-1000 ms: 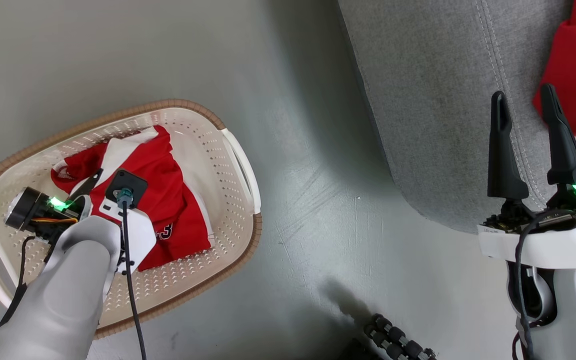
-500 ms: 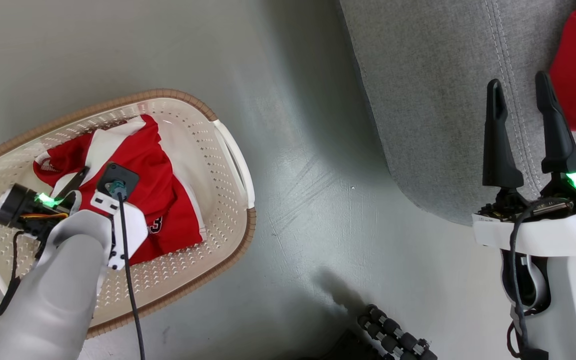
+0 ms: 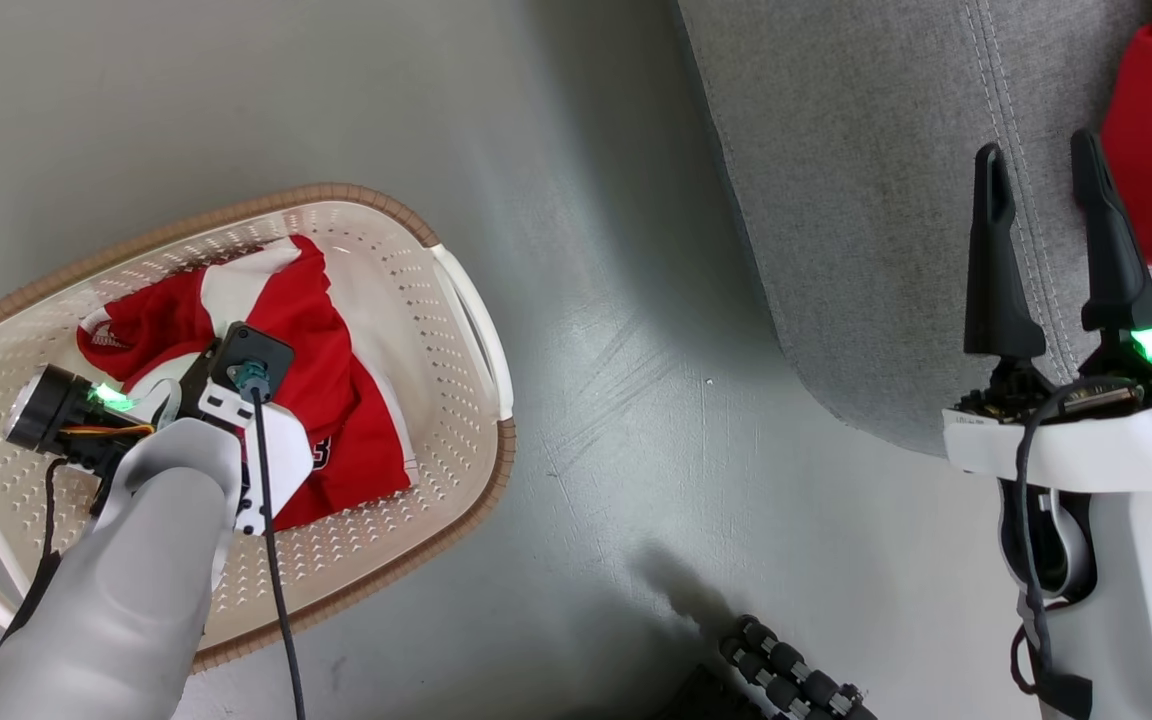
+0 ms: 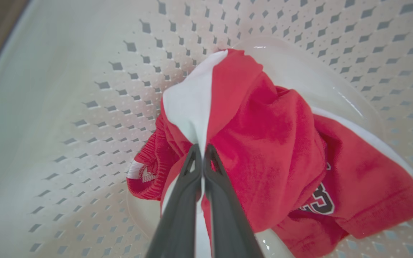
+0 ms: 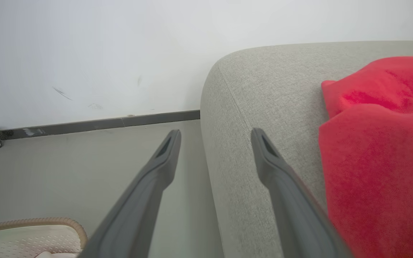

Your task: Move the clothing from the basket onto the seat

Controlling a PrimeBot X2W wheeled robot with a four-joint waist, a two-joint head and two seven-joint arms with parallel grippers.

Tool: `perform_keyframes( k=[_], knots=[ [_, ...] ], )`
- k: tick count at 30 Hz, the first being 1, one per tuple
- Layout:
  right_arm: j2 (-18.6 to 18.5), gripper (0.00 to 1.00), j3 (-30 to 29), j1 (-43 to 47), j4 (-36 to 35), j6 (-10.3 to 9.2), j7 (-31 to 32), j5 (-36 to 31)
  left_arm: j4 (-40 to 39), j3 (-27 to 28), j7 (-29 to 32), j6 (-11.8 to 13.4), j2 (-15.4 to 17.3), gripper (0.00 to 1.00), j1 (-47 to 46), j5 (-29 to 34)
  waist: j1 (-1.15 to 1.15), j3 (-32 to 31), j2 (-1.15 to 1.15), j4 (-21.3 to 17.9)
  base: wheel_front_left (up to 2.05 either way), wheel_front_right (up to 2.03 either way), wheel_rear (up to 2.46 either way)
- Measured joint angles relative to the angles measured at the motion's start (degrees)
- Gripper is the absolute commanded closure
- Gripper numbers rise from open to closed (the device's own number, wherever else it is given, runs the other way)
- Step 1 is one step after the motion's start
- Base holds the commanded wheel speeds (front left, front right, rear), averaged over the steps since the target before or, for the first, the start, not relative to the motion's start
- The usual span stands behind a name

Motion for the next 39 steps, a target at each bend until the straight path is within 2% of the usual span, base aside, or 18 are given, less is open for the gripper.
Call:
perform_keyframes(
  k=[14, 21, 39],
  knots=[
    [0.0, 0.00, 0.4, -1.9, 2.8, 0.00, -0.3, 0.0, -1.5, 0.4, -5.2, 0.0, -0.7, 1.00, 0.1, -0.9, 0.00, -2.3, 0.00, 1.6, 0.00, 0.00, 0.00],
    [0.0, 0.00, -0.1, -2.6, 4.1, 0.00, -0.4, -0.2, -2.9, 2.4, -9.3, 0.6, -1.1, 1.00, 2.2, -3.7, 0.00, -4.4, 0.00, 2.9, 0.00, 0.00, 0.00],
    [-0.1, 0.00, -0.4, -3.2, 6.2, 0.00, -0.6, -4.1, -11.3, 5.4, -12.1, 1.6, -4.4, 1.00, 7.7, -8.1, 0.00, -12.7, 0.00, 7.3, 0.00, 0.00, 0.00]
  ],
)
